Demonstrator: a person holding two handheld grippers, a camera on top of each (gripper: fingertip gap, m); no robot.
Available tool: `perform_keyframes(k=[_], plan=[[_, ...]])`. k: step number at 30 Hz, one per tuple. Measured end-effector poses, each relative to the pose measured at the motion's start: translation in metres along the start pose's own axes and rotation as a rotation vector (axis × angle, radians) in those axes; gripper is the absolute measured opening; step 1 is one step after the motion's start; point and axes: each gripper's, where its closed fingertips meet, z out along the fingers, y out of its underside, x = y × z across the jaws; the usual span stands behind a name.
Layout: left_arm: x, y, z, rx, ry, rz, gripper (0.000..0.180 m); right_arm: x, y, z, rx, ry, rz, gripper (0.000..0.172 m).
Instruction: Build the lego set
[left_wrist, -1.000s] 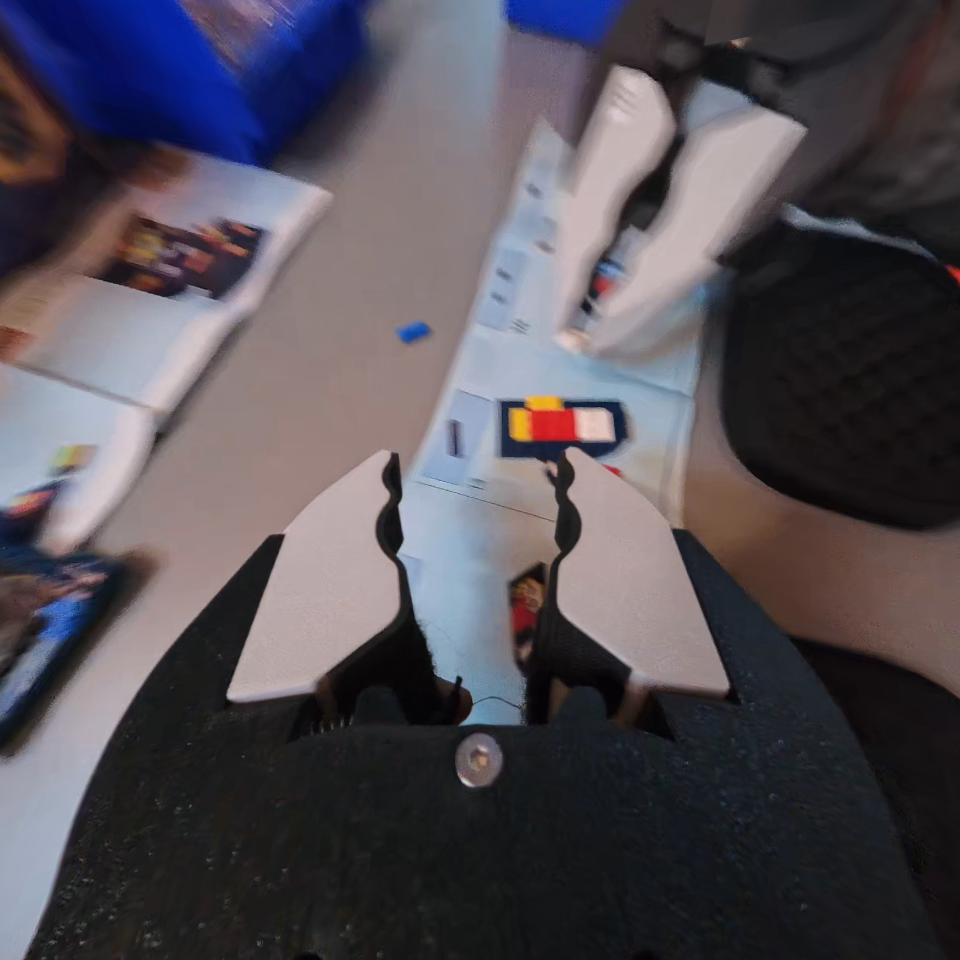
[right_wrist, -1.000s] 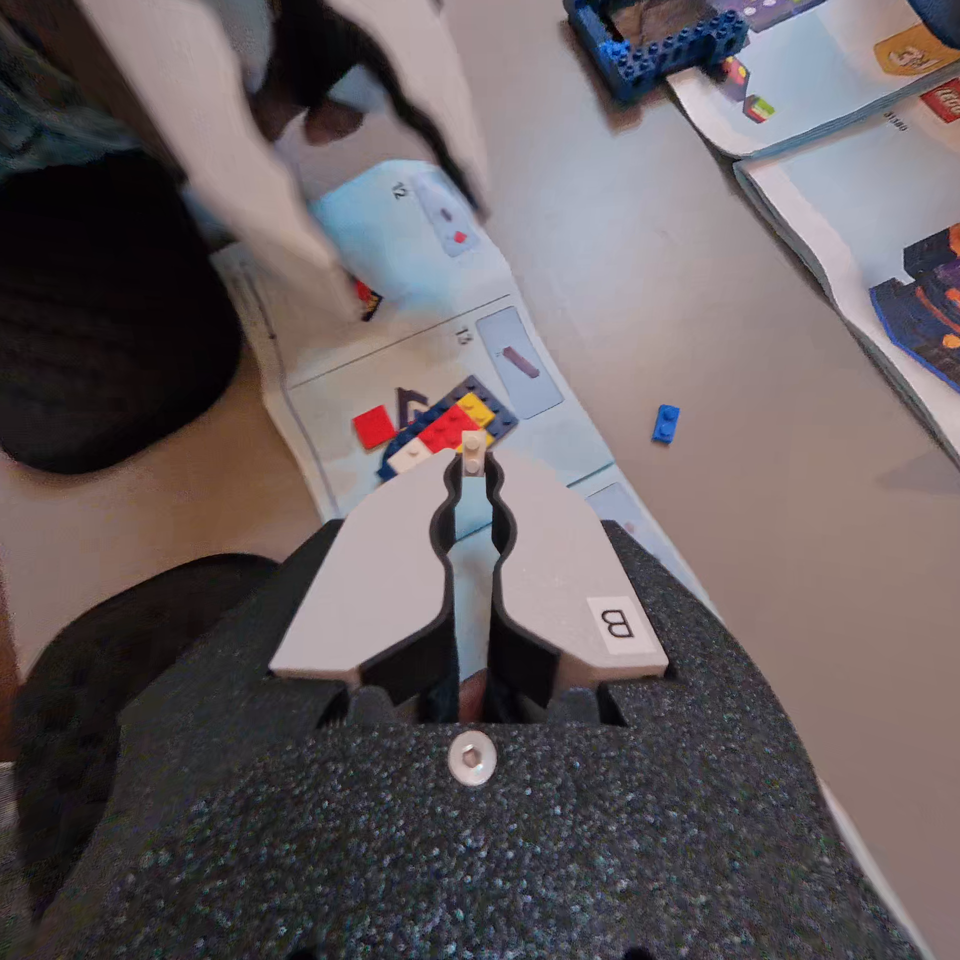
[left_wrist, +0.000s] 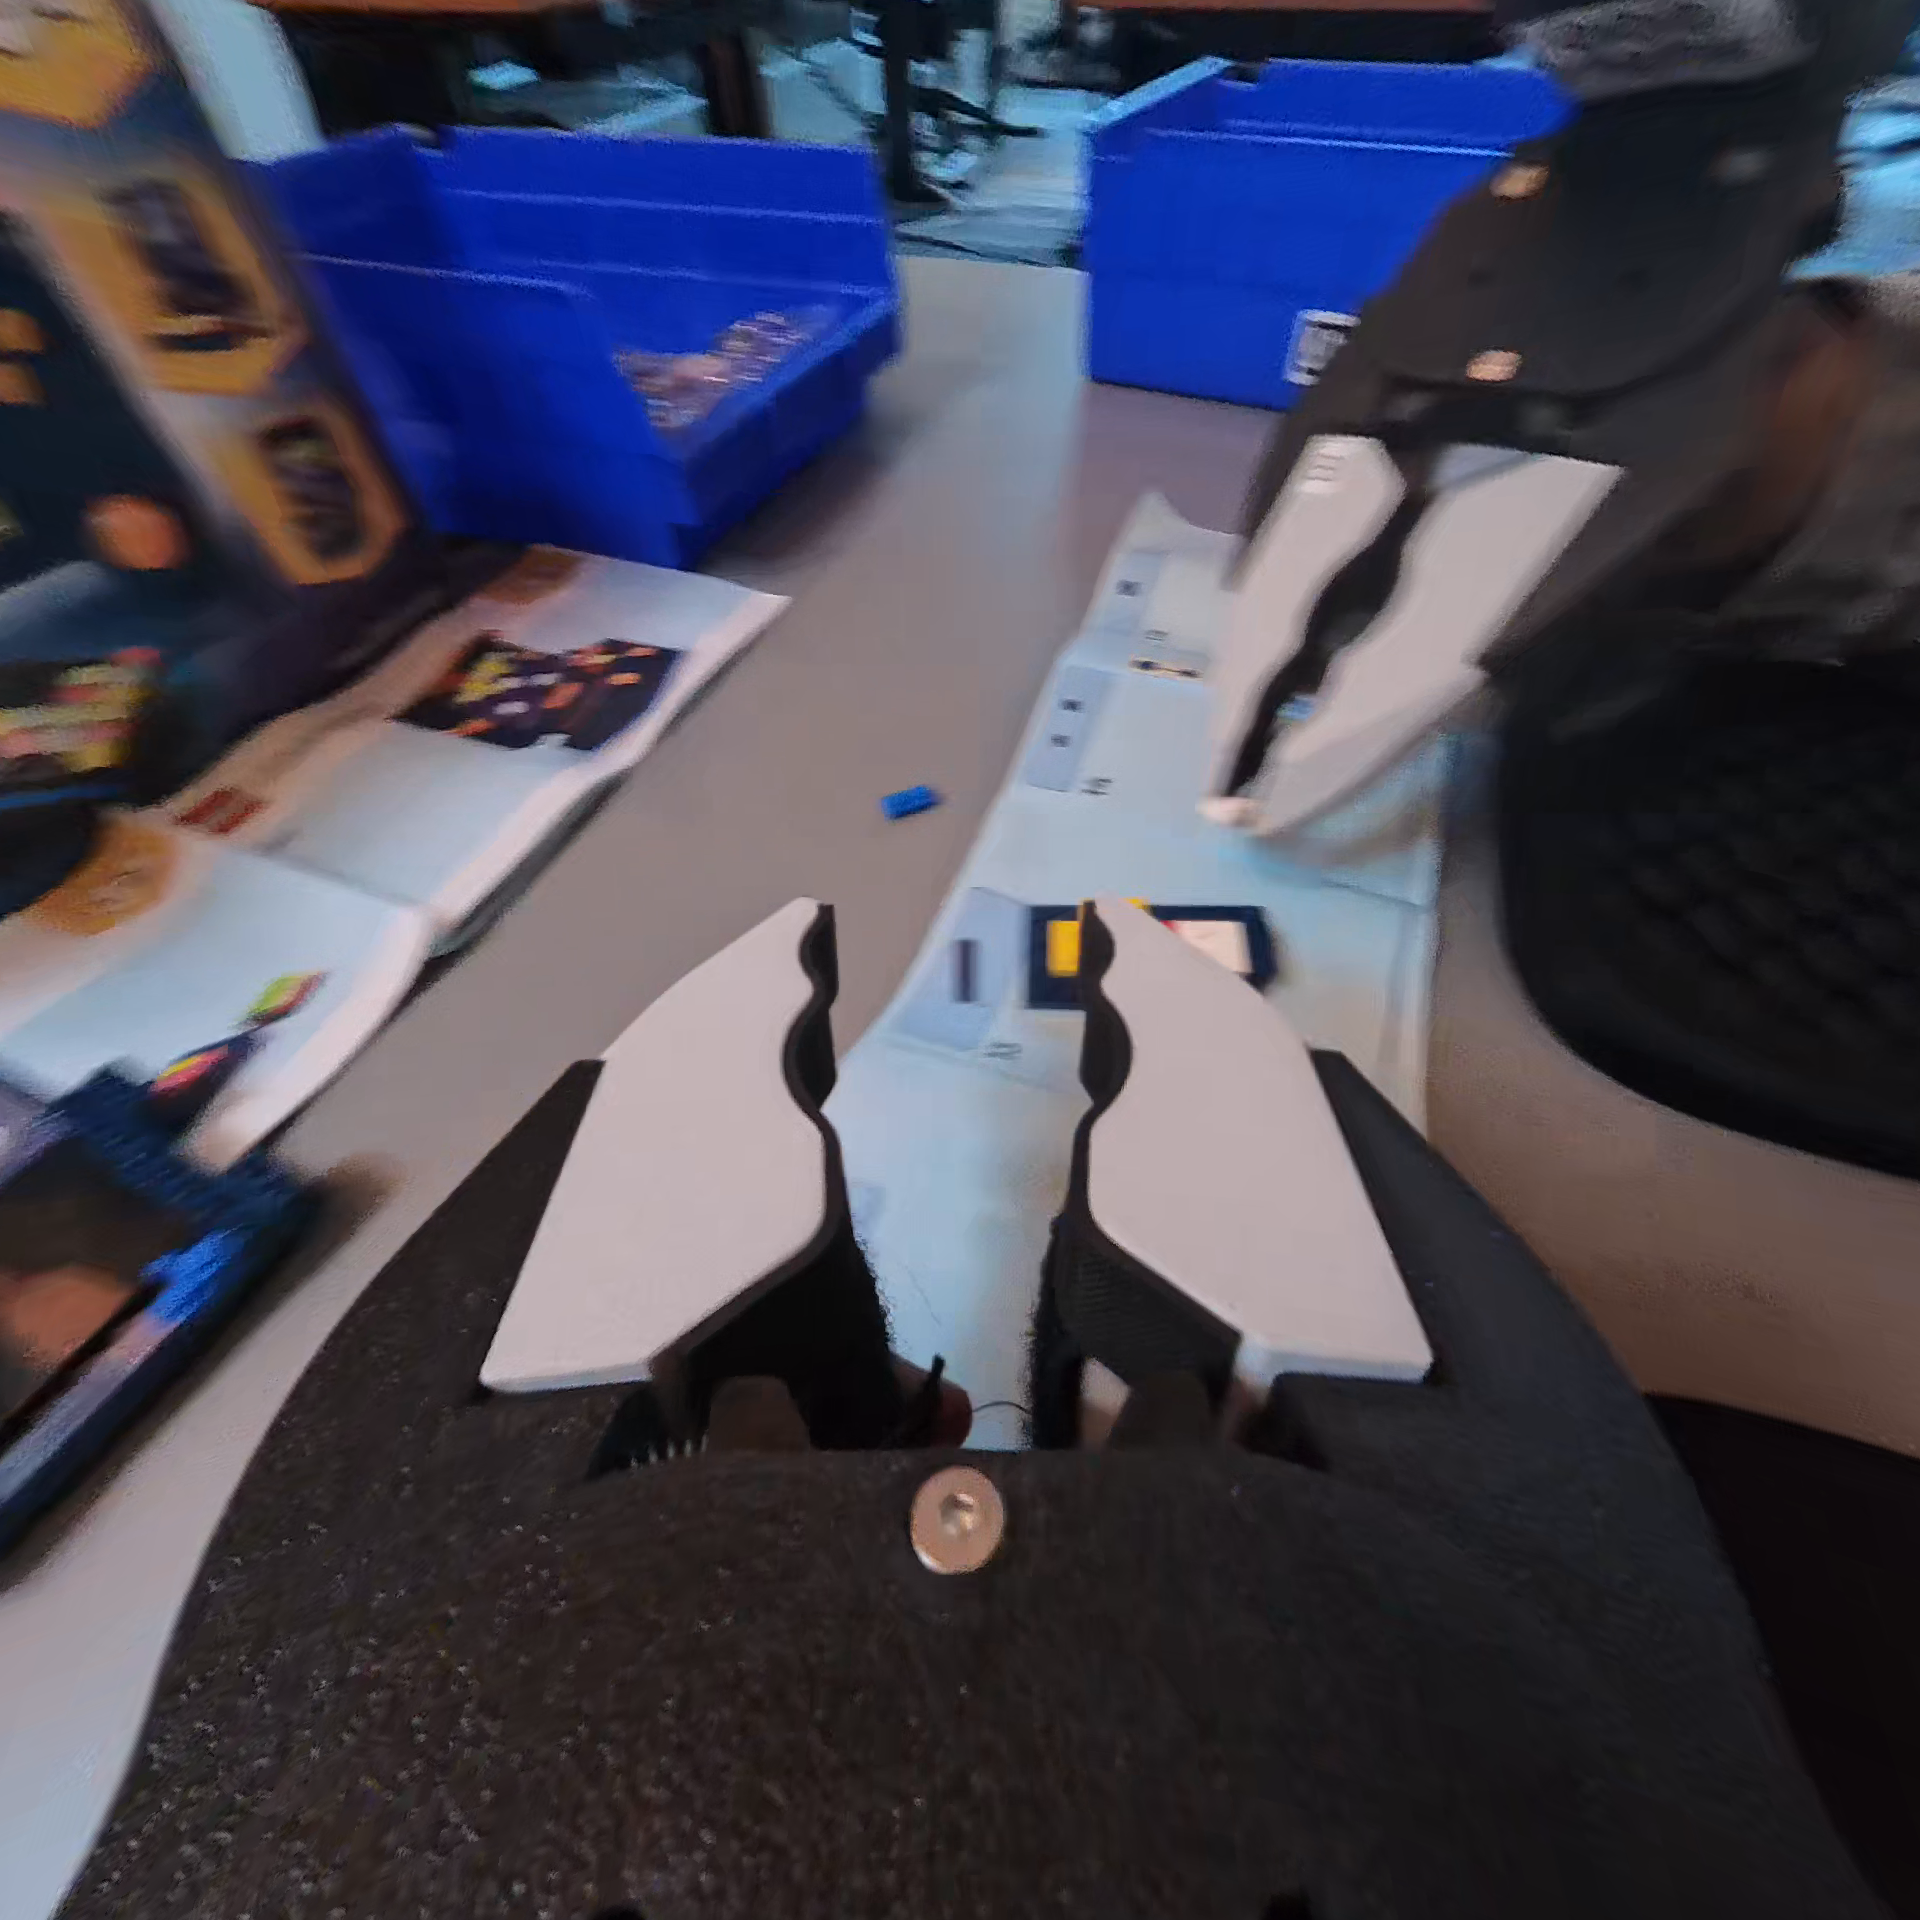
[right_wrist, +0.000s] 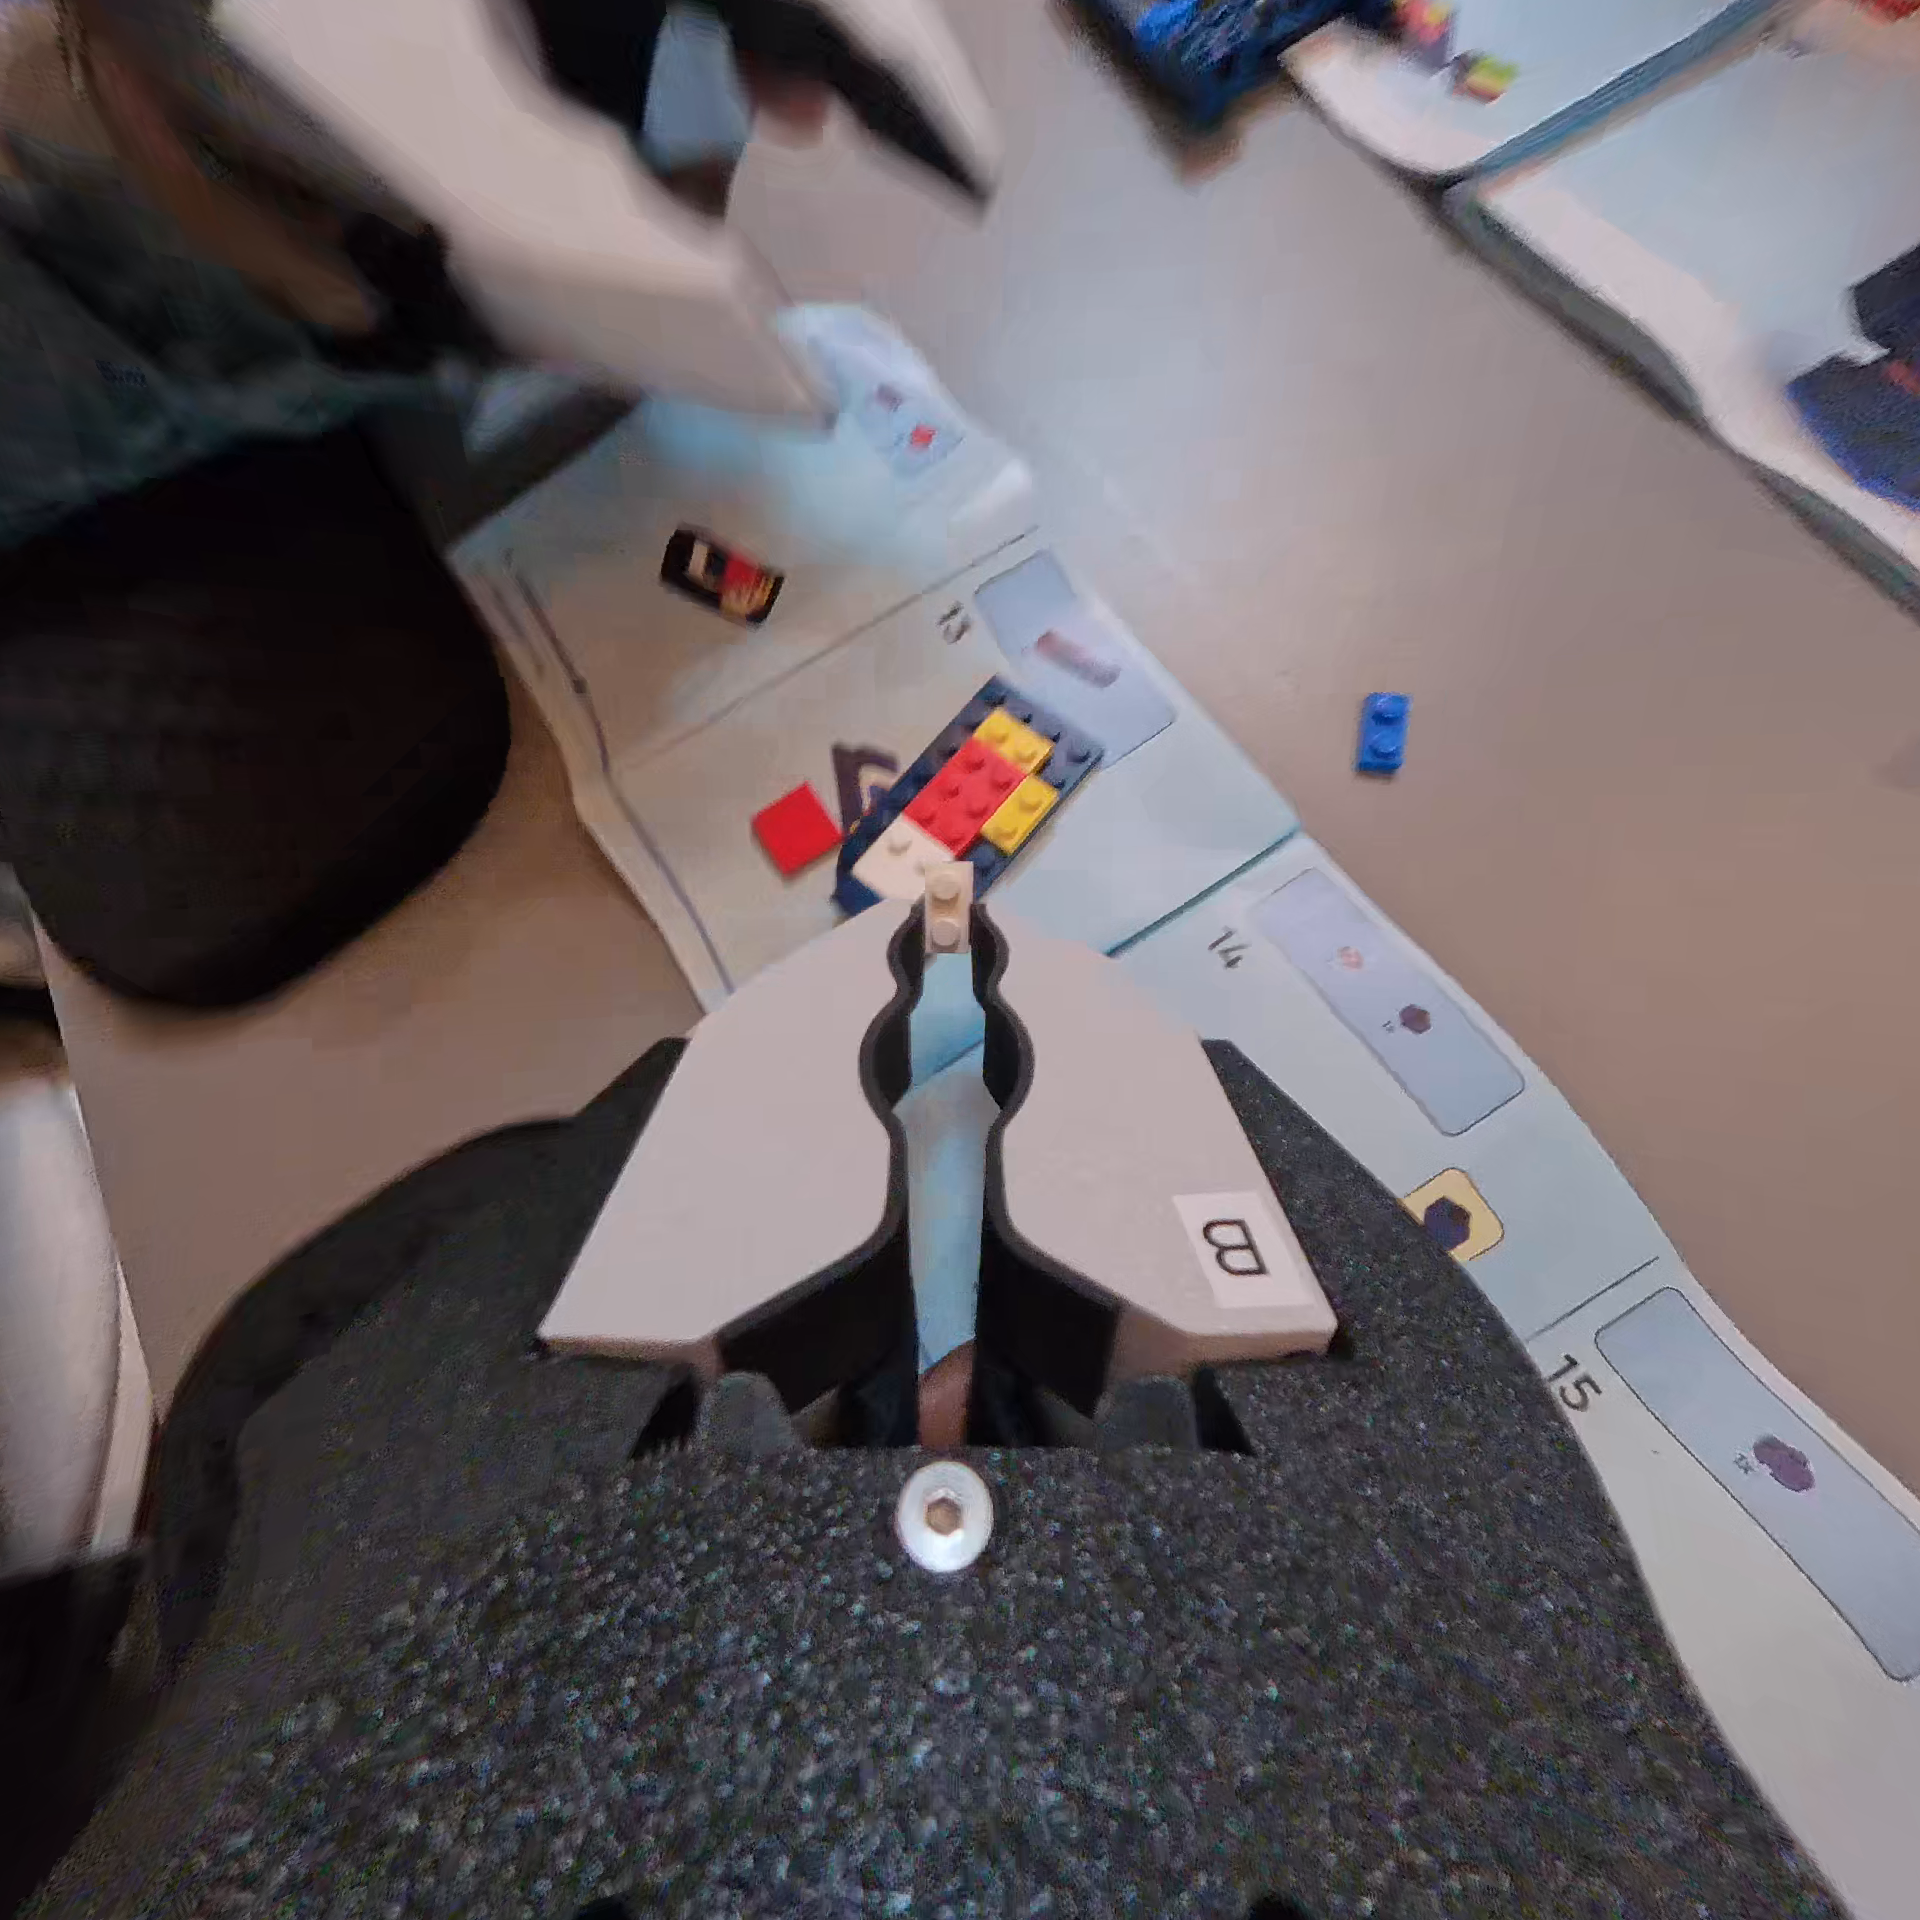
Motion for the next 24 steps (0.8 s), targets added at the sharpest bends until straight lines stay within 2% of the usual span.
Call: perform_keyframes(k=[3,7,15,24], plan=[[0.027,0.012,0.016,-0.111,0.111,0.092,0.047,0.005,-0.004,0.012,0.003,0.034,0.073,0.008],[0.035,0.034,0.027,-0.252,0.086,0.286,0.045,0.013,-0.002,0.022,-0.021,0.084,0.148,0.008],[0.043,0.035,0.031,-0.232,0.142,0.177,0.042,0.014,-0.008,0.028,-0.011,0.077,0.225,0.008],[0.046,0.041,0.033,-0.260,0.143,0.210,0.041,0.011,-0.007,0.032,-0.014,0.070,0.257,0.013]])
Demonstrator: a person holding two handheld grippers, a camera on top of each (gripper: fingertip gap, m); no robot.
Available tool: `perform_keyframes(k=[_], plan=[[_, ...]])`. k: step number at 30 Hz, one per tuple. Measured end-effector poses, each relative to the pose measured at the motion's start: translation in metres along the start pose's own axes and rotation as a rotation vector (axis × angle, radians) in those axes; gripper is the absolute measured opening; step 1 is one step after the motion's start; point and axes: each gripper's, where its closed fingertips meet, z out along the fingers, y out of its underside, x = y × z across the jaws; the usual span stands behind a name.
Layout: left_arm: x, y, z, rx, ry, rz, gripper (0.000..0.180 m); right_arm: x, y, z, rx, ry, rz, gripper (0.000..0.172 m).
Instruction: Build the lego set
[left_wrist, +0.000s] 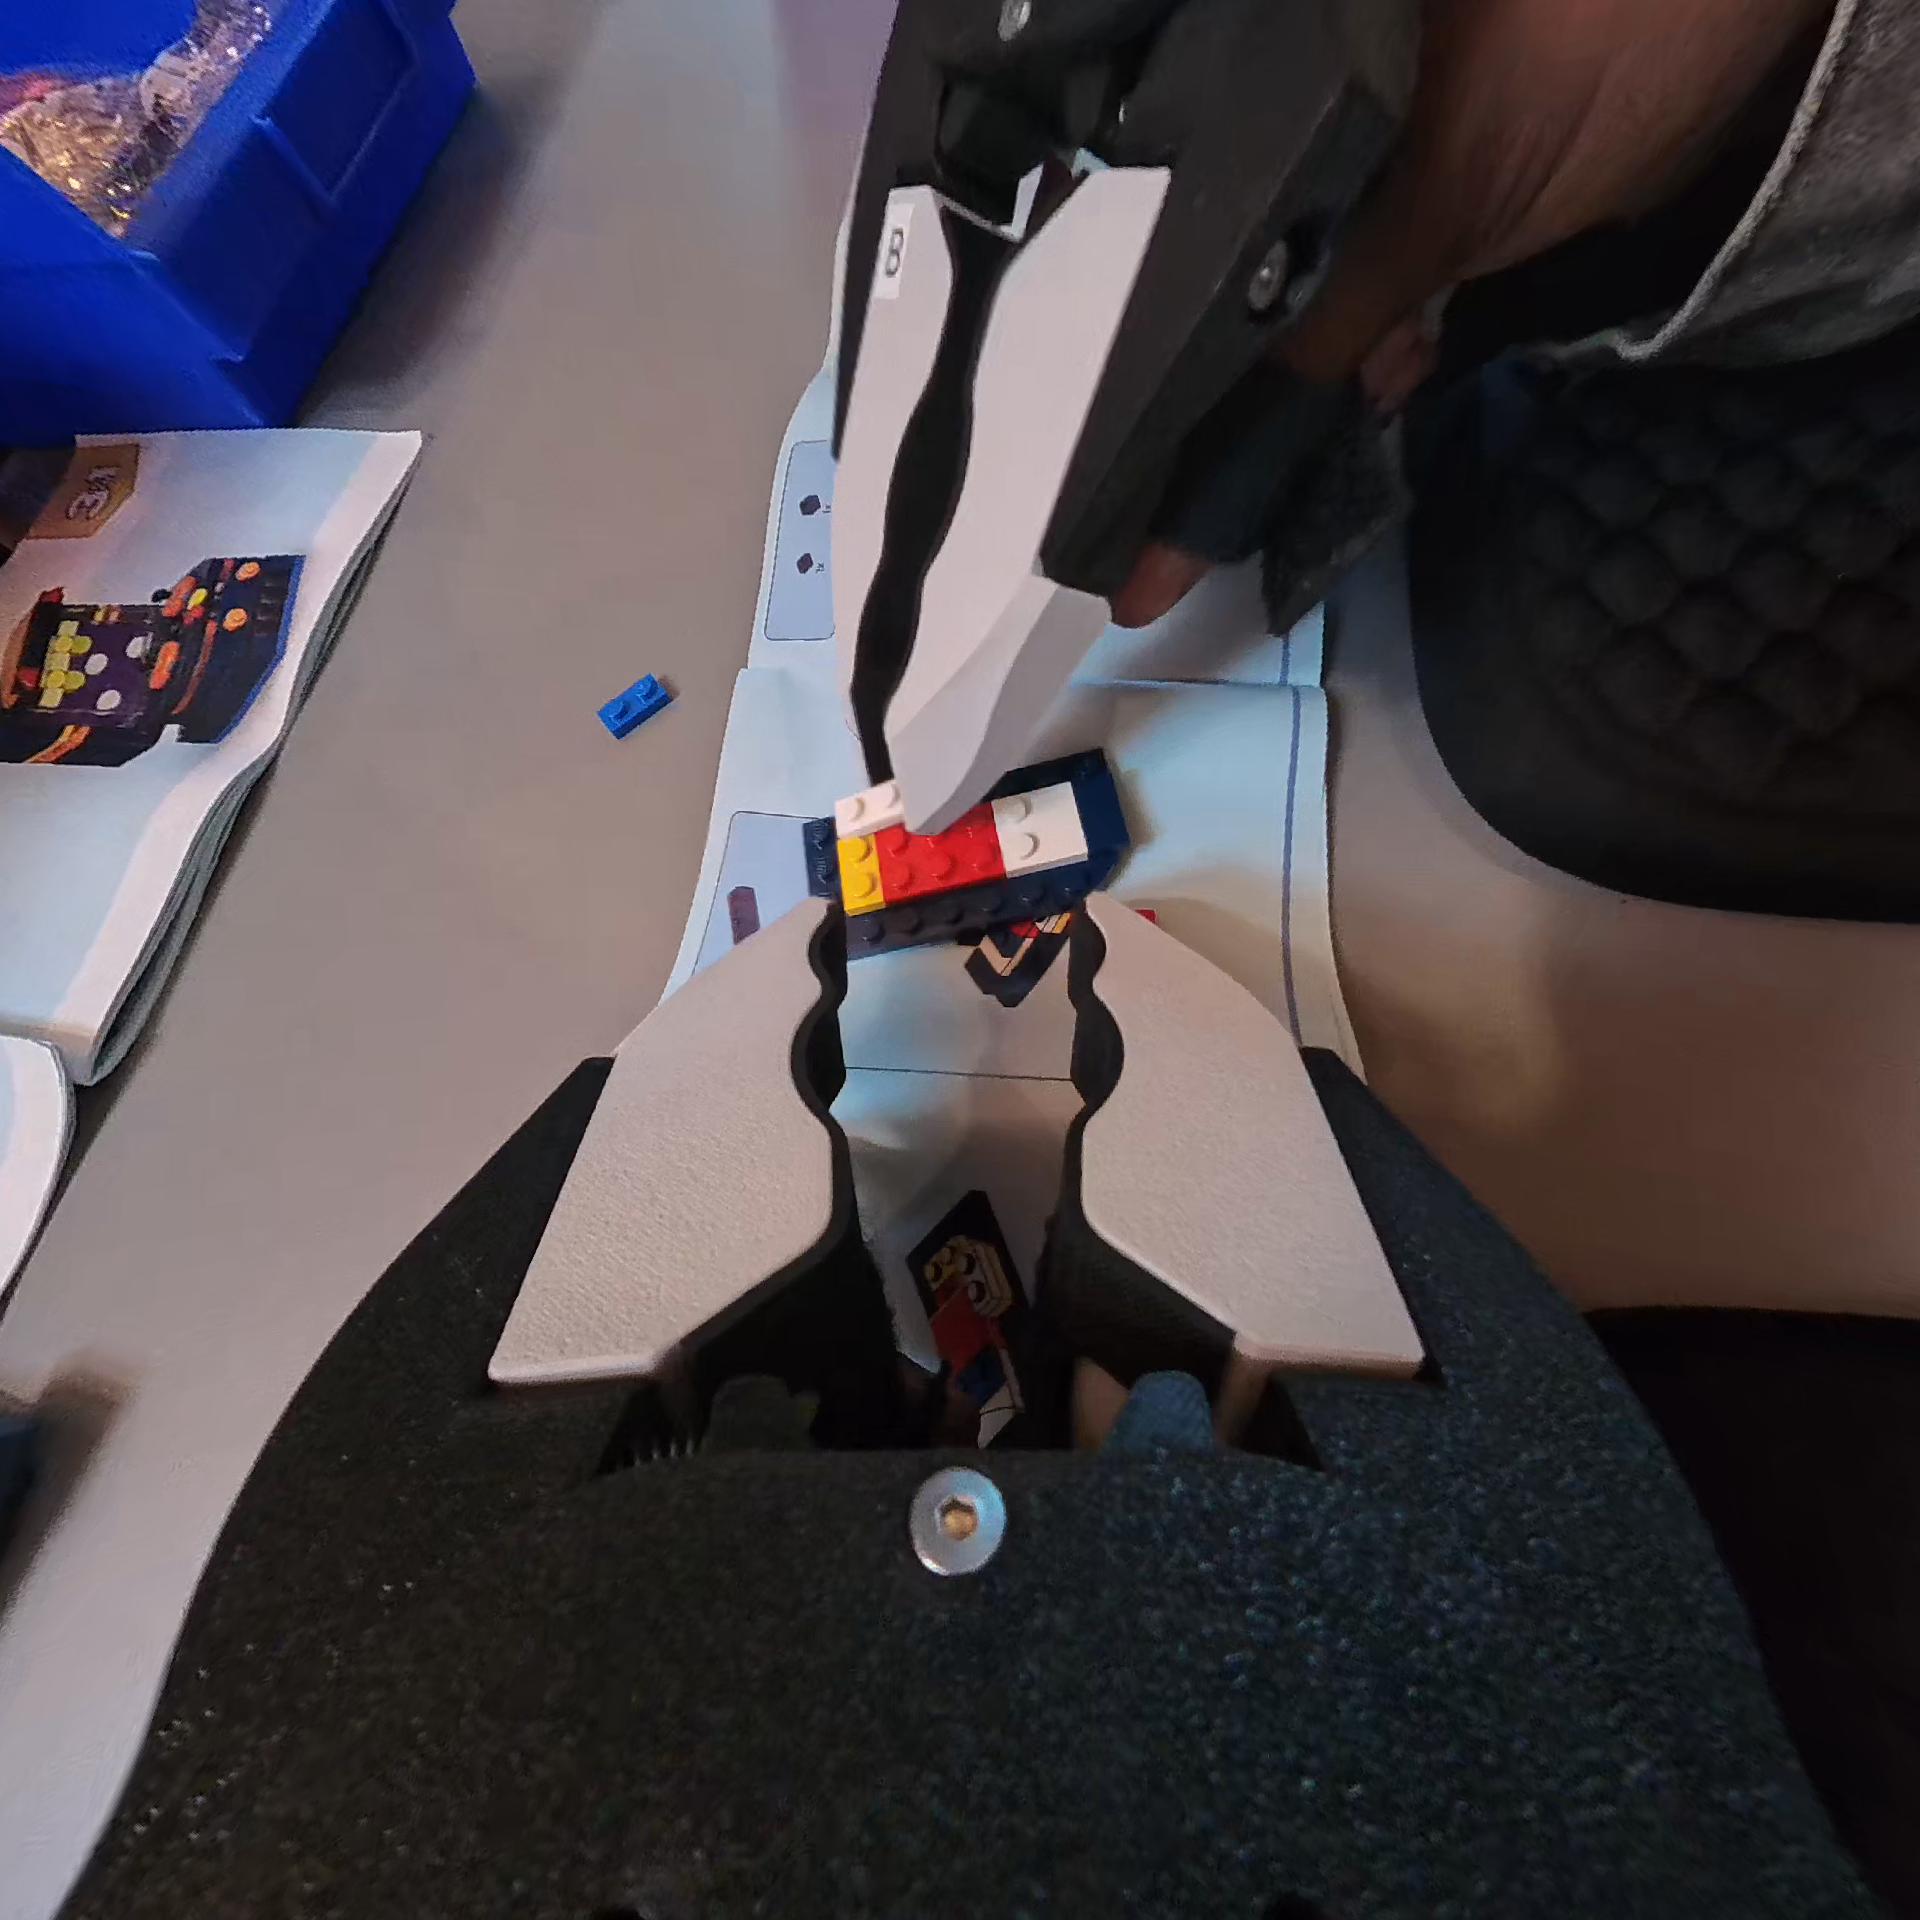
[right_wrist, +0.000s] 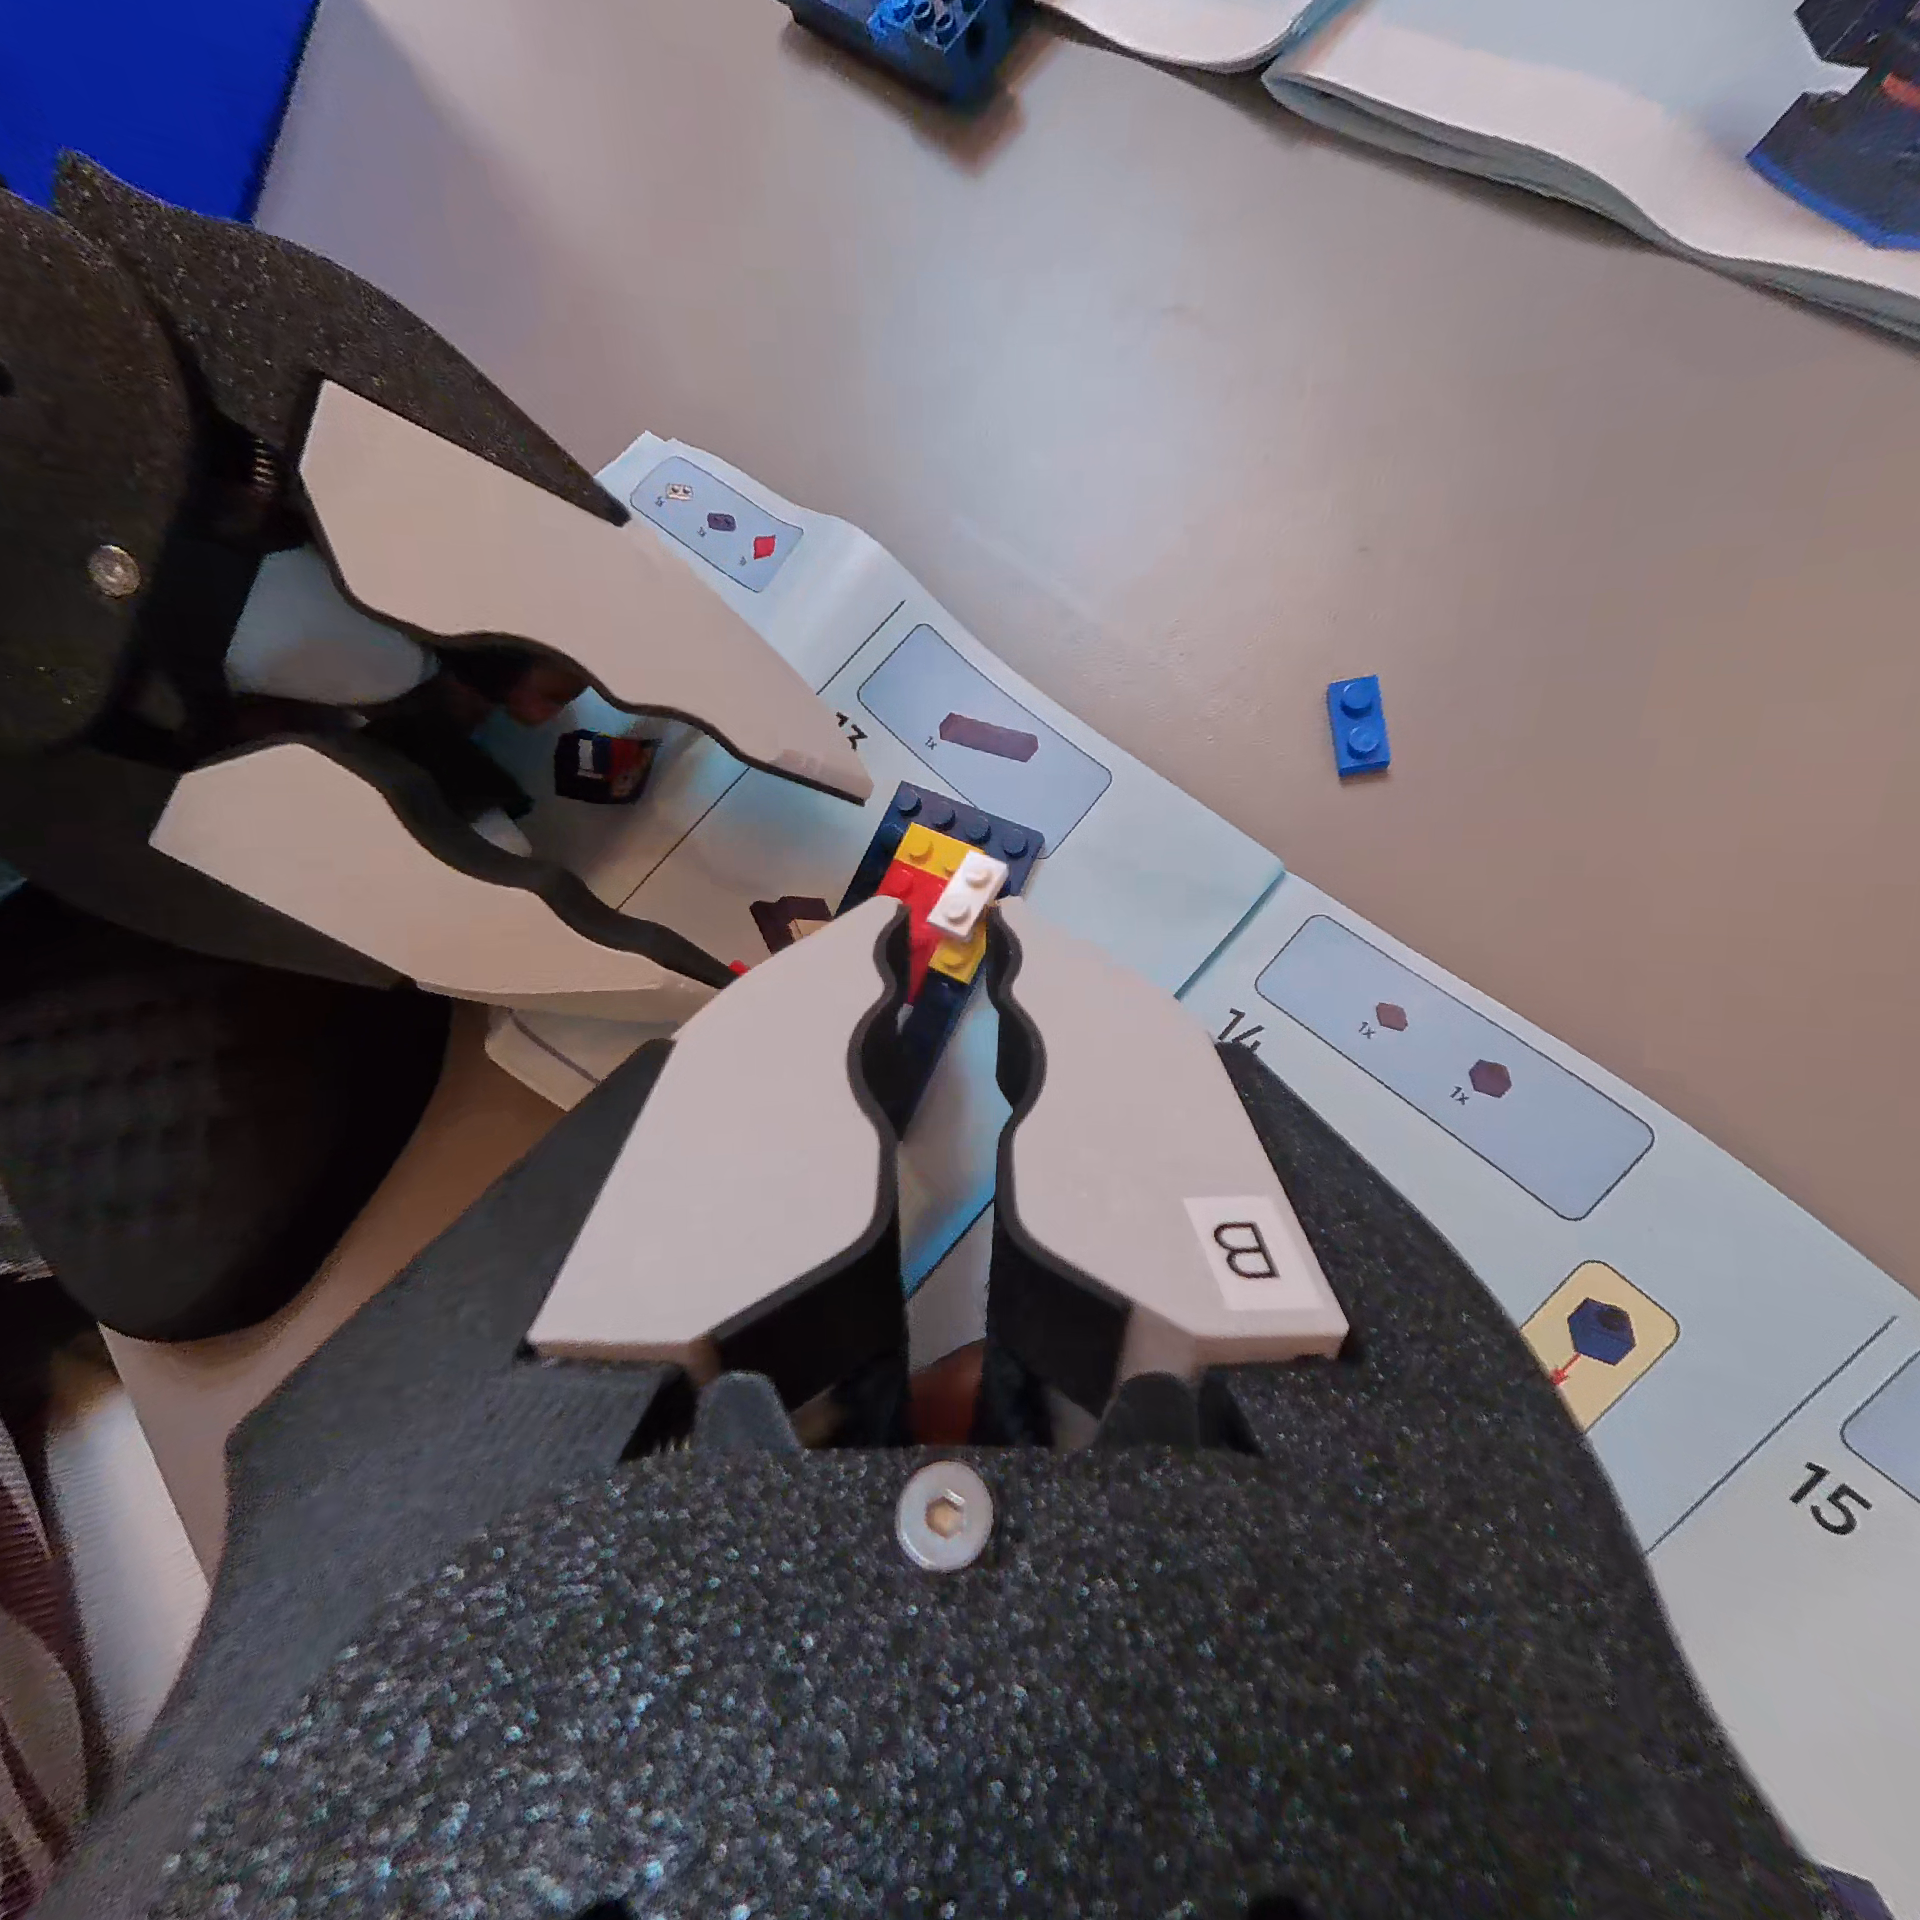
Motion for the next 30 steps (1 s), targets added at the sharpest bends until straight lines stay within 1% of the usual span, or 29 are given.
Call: perform_keyframes(k=[6,8,10,12,14,16,18,20,22,26,30], plan=[[-0.003,-0.002,-0.003,0.030,0.009,-0.051,0.040,-0.004,0.005,-0.003,-0.021,-0.013,-0.023,0.015],[-0.003,-0.002,-0.003,0.028,0.009,-0.051,0.040,-0.004,0.006,-0.009,-0.035,-0.030,-0.069,0.020],[-0.003,-0.001,-0.002,0.021,0.011,-0.045,0.040,-0.006,0.004,-0.018,-0.051,-0.073,-0.193,0.023],[-0.001,0.000,-0.002,0.008,0.018,-0.034,0.041,-0.008,-0.003,-0.028,-0.053,-0.151,-0.383,0.023],[0.001,0.001,-0.001,0.002,0.027,-0.028,0.041,-0.012,-0.013,-0.033,-0.019,-0.272,-0.563,0.032],[0.001,0.001,-0.001,-0.003,0.033,-0.030,0.043,-0.010,-0.018,-0.030,0.006,-0.408,-0.645,0.034],[0.001,0.001,-0.001,0.001,0.038,-0.032,0.043,-0.007,-0.016,-0.021,0.000,-0.522,-0.647,0.029],[0.001,0.000,-0.002,0.014,0.037,-0.040,0.043,-0.007,-0.012,-0.011,-0.009,-0.585,-0.624,0.029],[-0.001,-0.002,-0.003,0.027,0.036,-0.054,0.043,-0.005,-0.010,-0.004,-0.009,-0.584,-0.629,0.031],[-0.001,-0.001,-0.003,0.027,0.046,-0.069,0.042,-0.004,-0.010,-0.004,-0.002,-0.579,-0.626,0.029],[0.001,0.001,-0.001,0.005,0.046,-0.048,0.042,-0.002,-0.005,0.002,-0.064,-0.569,-0.621,0.029]])
